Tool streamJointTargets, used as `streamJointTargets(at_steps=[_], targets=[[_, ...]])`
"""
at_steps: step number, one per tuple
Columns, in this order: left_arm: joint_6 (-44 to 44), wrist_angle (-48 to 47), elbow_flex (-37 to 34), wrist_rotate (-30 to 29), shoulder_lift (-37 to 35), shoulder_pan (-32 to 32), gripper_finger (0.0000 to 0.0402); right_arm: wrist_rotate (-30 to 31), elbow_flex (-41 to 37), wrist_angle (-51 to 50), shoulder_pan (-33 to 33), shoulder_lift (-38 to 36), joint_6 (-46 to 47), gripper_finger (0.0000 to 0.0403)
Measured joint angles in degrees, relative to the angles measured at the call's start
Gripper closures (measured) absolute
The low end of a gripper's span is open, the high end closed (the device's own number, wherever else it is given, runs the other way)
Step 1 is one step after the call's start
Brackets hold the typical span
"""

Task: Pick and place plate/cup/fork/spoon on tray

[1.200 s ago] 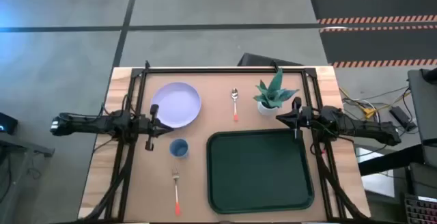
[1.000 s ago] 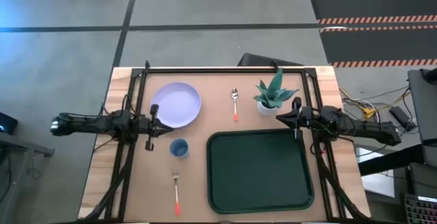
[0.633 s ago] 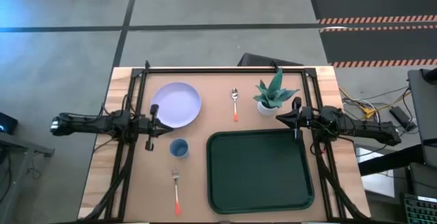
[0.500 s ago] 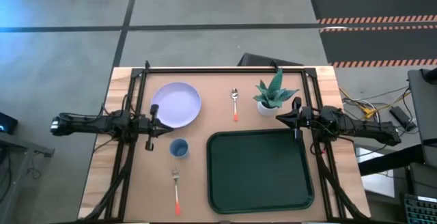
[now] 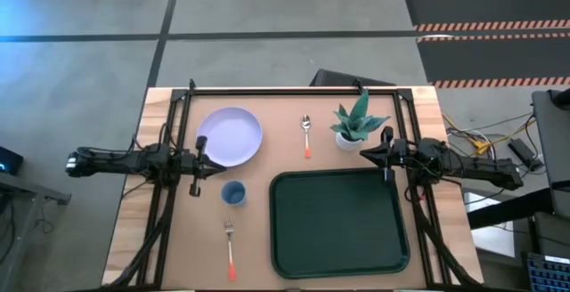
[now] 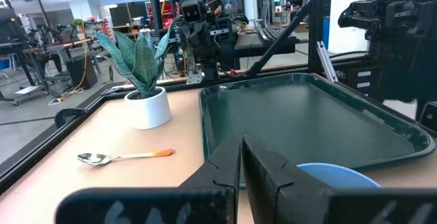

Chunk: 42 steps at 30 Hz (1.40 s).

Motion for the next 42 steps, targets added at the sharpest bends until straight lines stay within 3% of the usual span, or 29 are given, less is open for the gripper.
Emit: streamJointTargets(at_steps=[18, 42], targets=[[0.0, 0.02, 0.0, -0.02, -0.02, -0.02, 0.0402, 0.06, -0.02, 2.99, -0.01, -0.11, 0.05, 0.0394], [0.0, 0.0, 0.0, -0.02, 0.0, -0.02, 0.0402, -0.07, -0.02, 3.89, -0.01, 0.0, 12.71, 0.0394]])
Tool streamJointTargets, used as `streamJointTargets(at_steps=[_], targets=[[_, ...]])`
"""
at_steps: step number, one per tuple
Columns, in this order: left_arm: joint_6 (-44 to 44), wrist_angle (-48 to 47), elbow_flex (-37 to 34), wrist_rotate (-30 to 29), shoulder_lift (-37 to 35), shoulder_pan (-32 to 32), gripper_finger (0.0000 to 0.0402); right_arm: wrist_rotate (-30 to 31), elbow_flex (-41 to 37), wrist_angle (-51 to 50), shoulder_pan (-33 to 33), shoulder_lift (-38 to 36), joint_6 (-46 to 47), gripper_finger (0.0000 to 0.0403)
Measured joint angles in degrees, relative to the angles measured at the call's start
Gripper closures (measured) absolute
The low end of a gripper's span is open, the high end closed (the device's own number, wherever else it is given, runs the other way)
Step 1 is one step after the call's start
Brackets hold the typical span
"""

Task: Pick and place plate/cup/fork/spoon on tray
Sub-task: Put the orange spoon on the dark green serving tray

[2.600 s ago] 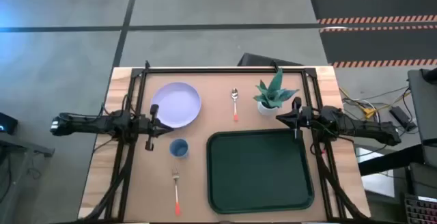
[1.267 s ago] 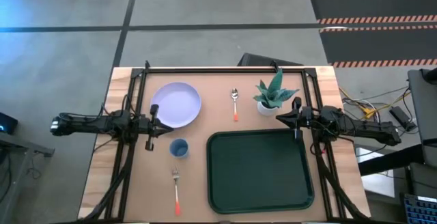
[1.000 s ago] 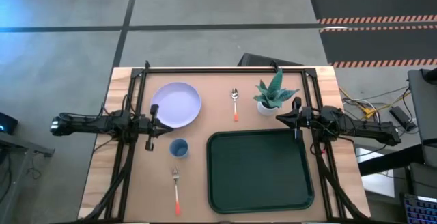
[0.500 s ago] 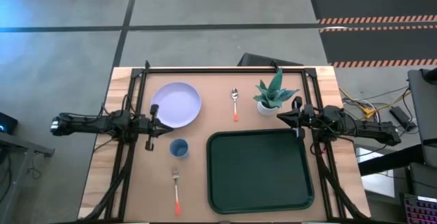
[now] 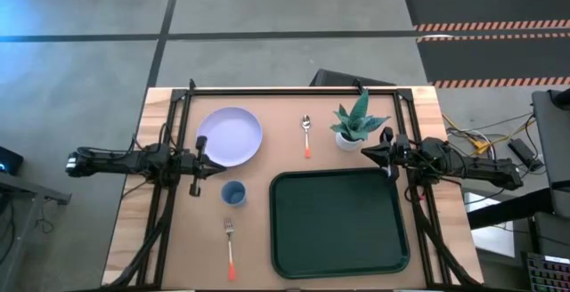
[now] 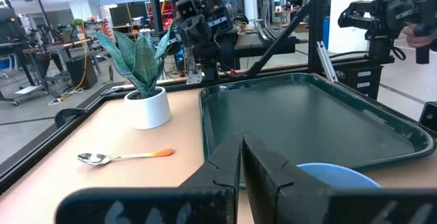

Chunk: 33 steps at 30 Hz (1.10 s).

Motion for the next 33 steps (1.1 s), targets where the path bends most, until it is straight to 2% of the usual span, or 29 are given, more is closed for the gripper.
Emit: streamJointTargets(at_steps=[18, 28, 33], targets=[[0.0, 0.02, 0.0, 0.02, 0.0, 0.0, 0.0402, -0.61, 0.31, 0.02, 0.0, 0.0, 7.46, 0.0394], [-0.01, 0.11, 0.0, -0.05, 0.0, 0.01, 0.0402, -0.4, 5.85, 0.1, -0.01, 0.78, 7.33, 0.0394], [0.06, 3.5, 0.0, -2.07, -0.02, 0.0, 0.0402, 1.0, 9.85, 0.21, -0.02, 2.34, 9.65, 0.0394]])
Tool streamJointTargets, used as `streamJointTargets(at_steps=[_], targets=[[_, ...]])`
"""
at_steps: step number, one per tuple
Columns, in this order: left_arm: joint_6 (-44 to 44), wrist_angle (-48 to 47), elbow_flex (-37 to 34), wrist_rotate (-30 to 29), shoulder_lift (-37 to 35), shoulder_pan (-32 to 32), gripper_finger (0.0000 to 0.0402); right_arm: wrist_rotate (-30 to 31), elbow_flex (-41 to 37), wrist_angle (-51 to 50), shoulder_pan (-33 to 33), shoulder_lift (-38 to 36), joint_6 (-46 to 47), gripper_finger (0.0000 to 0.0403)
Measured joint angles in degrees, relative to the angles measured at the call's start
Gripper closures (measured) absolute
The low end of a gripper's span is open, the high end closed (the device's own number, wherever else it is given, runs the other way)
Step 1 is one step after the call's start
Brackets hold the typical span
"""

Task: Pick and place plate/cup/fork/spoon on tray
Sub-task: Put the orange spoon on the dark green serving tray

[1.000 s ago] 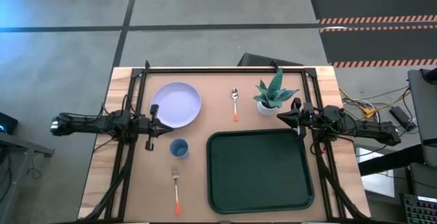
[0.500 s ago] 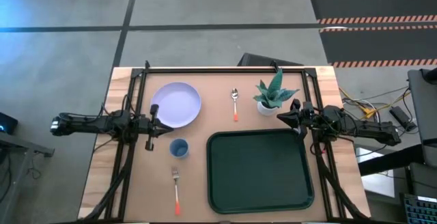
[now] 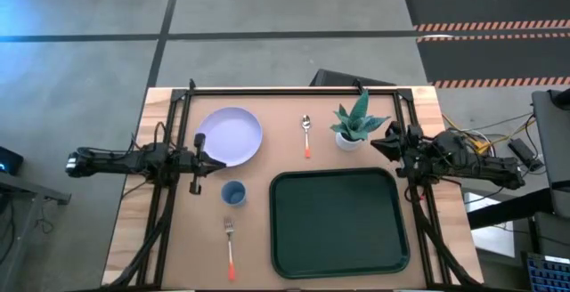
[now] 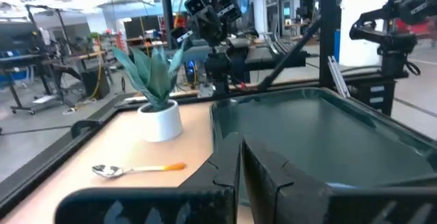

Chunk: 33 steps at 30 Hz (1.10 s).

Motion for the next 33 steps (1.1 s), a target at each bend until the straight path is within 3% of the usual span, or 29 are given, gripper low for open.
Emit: streamJointTargets(at_steps=[3, 14, 33], targets=[[-0.02, 3.77, 0.0, -2.44, 0.01, 0.0, 0.0402, 0.74, 2.96, 0.08, 0.0, 1.37, 1.09, 0.0394], [-0.09, 26.45, 0.22, -2.44, 0.0, 0.0, 0.0402, 0.66, 14.65, 0.07, 0.01, 12.05, -2.06, 0.0394], [-0.08, 28.06, 0.39, -2.37, 0.0, 0.0, 0.0402, -4.75, 36.85, -0.25, 0.24, 43.09, -8.02, 0.0394]])
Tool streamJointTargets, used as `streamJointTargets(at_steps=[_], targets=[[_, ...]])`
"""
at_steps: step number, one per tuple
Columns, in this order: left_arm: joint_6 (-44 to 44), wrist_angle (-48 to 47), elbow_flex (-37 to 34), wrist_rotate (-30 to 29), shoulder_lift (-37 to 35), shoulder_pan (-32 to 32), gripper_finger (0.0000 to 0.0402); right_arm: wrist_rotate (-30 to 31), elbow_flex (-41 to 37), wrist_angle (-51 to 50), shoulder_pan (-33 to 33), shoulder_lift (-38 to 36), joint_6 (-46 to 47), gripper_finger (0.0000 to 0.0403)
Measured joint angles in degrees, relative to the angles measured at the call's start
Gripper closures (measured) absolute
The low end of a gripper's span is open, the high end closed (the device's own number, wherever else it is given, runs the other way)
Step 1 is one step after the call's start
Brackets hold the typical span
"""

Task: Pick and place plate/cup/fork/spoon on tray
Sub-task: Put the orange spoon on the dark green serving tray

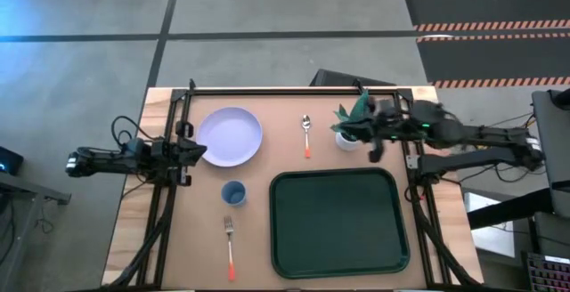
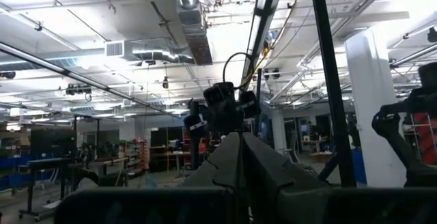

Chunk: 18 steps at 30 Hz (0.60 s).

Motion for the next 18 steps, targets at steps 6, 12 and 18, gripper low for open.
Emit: streamJointTargets(at_steps=[6, 12, 18], targets=[[0.0, 0.0, 0.0, -0.01, 0.0, 0.0, 0.0402, -0.76, 9.14, -9.54, 1.05, 8.76, -1.53, 0.0394], [-0.02, 0.0, 0.0, -0.01, 0.0, 0.0, 0.0402, -0.76, 17.53, -17.39, 1.69, 17.84, -2.2, 0.0394], [-0.04, 0.04, 0.0, -0.03, -0.02, 0.0, 0.0402, -0.58, 24.78, -23.26, 2.32, 25.36, -3.69, 0.0394]])
